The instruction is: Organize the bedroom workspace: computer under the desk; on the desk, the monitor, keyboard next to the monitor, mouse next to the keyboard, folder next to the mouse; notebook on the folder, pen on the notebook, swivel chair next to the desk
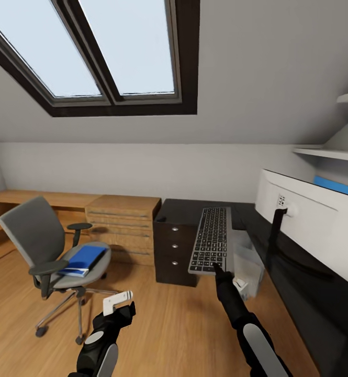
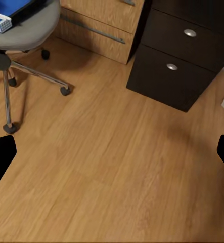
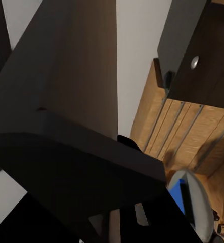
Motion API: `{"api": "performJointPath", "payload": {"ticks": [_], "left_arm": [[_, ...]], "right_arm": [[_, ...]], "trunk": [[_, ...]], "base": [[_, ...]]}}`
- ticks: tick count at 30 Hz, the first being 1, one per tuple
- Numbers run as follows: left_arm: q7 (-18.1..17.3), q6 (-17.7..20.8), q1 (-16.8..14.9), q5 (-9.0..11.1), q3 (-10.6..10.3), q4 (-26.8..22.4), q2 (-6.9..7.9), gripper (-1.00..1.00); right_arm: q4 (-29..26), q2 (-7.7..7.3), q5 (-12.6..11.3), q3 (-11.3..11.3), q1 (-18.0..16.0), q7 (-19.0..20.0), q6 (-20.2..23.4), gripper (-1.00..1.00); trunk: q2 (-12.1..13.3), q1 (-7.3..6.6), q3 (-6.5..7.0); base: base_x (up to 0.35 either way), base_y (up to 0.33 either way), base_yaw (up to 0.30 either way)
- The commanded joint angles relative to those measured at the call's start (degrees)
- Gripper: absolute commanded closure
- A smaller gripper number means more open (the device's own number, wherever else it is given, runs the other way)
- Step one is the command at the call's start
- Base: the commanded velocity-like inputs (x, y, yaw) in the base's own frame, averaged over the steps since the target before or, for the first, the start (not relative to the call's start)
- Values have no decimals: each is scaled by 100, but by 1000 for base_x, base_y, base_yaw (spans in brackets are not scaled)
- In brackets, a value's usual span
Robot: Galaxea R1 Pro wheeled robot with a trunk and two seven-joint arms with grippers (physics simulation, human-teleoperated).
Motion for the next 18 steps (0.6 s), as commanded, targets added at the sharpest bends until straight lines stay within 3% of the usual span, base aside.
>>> {"api": "performJointPath", "payload": {"ticks": [1, 10, 13, 18], "left_arm": [[55, 10, -3, 60, -10, -6, 2, -100], [50, 10, -4, 60, -16, 2, 2, -100], [52, 10, -1, 60, -17, 2, 2, -100], [56, 10, -1, 60, -18, 2, 2, -100]], "right_arm": [[0, -3, -66, 8, -5, 37, -37, 100], [183, -32, -107, -76, -11, -62, 12, 100], [219, -47, -118, -279, -19, -222, 227, 100], [426, -63, -292, -809, -37, -272, 1107, 100]], "trunk": [[-4, 4, -7], [-4, 4, -7], [-4, 4, -7], [-4, 4, -7]], "base": [[331, 127, 0], [331, 126, 0], [331, 124, 0], [331, 122, 0]]}}
